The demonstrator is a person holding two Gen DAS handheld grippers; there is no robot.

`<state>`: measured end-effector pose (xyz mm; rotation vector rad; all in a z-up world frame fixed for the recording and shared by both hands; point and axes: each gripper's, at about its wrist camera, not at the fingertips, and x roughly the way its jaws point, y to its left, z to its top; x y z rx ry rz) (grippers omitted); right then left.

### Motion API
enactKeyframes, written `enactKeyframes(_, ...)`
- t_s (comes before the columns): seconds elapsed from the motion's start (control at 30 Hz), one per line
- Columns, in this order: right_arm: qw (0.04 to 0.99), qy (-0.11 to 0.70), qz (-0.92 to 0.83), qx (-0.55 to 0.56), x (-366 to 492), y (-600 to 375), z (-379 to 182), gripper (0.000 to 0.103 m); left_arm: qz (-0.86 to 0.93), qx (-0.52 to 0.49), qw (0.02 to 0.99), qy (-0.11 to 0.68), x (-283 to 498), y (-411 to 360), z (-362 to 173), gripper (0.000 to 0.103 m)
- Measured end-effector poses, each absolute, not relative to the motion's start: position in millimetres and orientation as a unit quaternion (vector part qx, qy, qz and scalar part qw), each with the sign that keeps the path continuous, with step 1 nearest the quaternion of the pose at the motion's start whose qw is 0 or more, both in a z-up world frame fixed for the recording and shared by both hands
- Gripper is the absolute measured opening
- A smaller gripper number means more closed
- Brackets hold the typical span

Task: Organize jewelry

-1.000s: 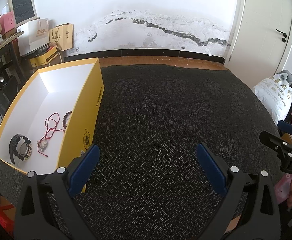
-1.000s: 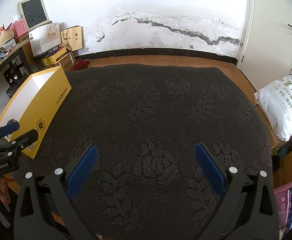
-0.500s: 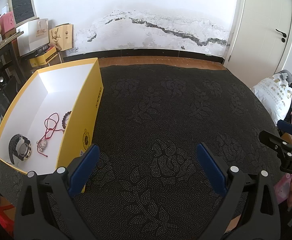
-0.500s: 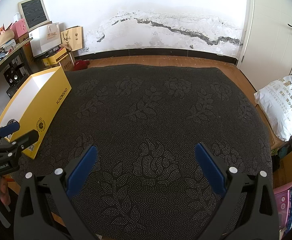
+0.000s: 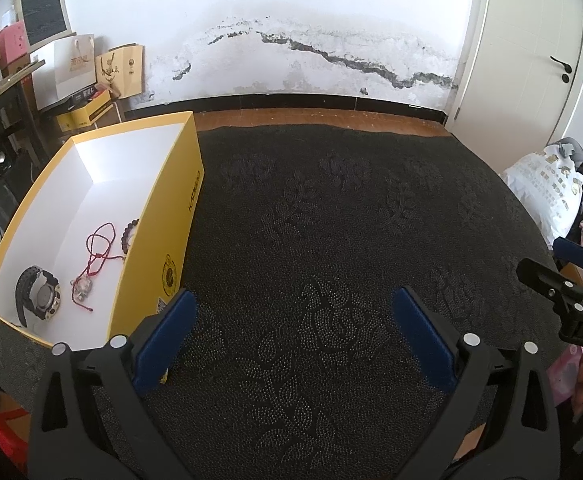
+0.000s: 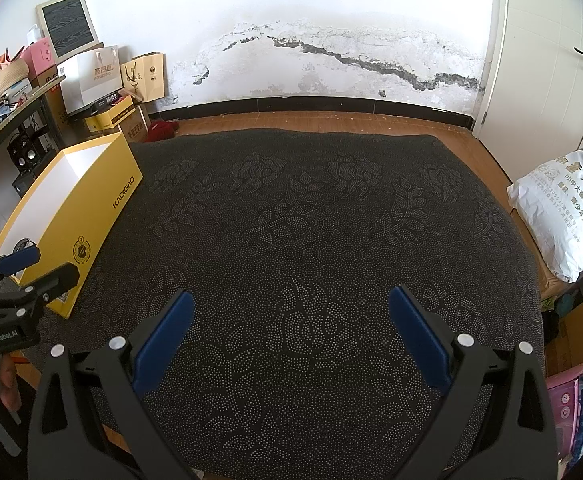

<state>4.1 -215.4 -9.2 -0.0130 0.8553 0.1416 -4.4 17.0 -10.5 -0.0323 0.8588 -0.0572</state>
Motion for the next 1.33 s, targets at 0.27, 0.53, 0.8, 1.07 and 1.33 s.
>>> enactKeyframes(0.27, 0.907, 0.415, 0.068, -0.006, 4.2, -215.5, -9.1, 0.095, -0.022, -0.016, 0.906, 0.422, -3.6, 18.2, -11.1, 0.097)
enactKeyframes(0.53, 0.907, 0.414, 0.068, -0.006, 4.3, -215.6, -8.7, 0.095, -0.023, -0.020, 0.906, 0.422, -2.2, 19.5, -9.4, 0.097)
enactKeyframes(0.8, 0.908, 0.414, 0.068, -0.007, 4.2, -215.4, -8.6, 0.095, -0.030, -0.021, 0.908, 0.417, -4.7, 19.6, -9.1, 0.097)
enactKeyframes(1.07, 0.908, 0.414, 0.067, -0.007, 3.9, -215.2, -8.7, 0.095, -0.033, -0.023, 0.909, 0.415, -6.0, 21.1, -10.9, 0.097)
enactKeyframes(1.33, 0.908, 0.414, 0.067, -0.007, 3.9, -215.3, -8.7, 0.095, -0.033, -0.022, 0.904, 0.425, -3.1, 21.2, -12.6, 0.097)
